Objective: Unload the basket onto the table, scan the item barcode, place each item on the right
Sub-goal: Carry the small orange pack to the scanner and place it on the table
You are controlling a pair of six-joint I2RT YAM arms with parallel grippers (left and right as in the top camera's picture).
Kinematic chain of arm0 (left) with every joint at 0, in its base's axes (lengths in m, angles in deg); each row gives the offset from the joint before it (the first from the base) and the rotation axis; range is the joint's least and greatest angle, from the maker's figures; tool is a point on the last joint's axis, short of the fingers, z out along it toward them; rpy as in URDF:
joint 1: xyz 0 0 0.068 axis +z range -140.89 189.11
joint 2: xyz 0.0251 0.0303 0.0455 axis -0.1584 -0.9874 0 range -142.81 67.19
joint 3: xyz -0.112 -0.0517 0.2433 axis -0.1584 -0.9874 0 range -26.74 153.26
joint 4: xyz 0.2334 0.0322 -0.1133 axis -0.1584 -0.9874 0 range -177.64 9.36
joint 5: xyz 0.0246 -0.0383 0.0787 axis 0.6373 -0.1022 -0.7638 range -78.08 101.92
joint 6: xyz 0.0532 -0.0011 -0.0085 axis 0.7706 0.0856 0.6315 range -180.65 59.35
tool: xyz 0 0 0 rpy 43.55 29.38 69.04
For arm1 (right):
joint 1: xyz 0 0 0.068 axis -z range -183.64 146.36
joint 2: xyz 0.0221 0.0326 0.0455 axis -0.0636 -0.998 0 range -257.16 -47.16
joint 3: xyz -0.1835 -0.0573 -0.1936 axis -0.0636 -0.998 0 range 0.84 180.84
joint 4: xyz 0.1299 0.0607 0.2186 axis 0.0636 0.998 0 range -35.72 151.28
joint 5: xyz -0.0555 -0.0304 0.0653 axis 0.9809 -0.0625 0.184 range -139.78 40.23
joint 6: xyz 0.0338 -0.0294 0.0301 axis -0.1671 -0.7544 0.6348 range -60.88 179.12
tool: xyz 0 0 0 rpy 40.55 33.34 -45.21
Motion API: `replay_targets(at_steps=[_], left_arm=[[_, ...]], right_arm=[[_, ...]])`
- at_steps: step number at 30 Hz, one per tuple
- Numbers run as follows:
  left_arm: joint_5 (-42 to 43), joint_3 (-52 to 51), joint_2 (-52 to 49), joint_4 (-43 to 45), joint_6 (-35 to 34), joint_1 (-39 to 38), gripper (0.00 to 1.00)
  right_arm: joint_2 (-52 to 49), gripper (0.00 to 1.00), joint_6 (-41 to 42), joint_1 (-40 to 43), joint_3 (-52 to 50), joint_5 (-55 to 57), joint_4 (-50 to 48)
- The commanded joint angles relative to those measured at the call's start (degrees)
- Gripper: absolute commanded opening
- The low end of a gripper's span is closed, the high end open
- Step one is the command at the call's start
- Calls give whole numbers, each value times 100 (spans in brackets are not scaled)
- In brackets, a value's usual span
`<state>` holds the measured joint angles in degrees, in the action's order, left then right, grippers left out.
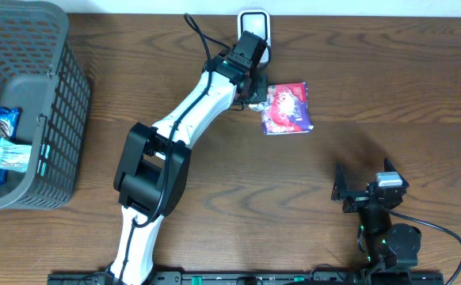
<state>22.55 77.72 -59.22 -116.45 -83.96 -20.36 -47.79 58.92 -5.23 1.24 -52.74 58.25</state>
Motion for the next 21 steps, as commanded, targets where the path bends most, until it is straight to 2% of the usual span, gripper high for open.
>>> replay_targets(at_steps=[1,7,11,13,21], left_arm=[[310,-26,-81,33,208,-13,7],[-1182,44,70,-509,210,116,7],[-2905,90,354,-1178,214,260,7],[-3088,90,372,-1351,243,293,7],[-2918,-63,223,-1556,256,245,7]], right_arm=[[31,99,81,-55,-7,2,22],[31,99,81,-55,-7,2,22],[31,99,81,-55,-7,2,22],[31,99,83,-55,-7,2,22],[31,99,81,-55,-7,4,22]])
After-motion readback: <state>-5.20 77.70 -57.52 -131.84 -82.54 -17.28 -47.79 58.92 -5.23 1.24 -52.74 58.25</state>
